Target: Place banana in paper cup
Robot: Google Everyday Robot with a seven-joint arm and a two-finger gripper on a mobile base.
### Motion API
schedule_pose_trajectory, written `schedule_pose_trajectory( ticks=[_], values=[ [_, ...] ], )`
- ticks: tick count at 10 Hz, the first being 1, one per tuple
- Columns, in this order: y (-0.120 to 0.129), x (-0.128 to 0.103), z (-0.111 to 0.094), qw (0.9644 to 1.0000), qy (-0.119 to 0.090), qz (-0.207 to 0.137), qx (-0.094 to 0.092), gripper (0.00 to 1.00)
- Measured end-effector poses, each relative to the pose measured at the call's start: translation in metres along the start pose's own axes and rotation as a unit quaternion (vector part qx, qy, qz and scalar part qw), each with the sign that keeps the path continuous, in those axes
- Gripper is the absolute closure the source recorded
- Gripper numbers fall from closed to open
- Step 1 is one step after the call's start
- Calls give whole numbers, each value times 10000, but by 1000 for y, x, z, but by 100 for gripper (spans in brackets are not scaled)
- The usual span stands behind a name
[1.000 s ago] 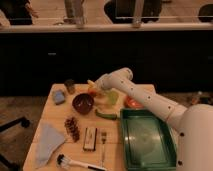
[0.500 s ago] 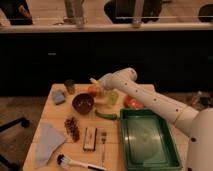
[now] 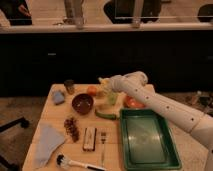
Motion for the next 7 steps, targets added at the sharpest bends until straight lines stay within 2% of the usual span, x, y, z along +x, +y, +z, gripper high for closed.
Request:
schedule_pose_trajectory(
  ticks=[5, 7],
  values=[
    [-1, 1, 1, 10000, -13, 38, -15, 99],
    [-13, -4, 14, 9998, -111, 135, -47, 99]
  ],
)
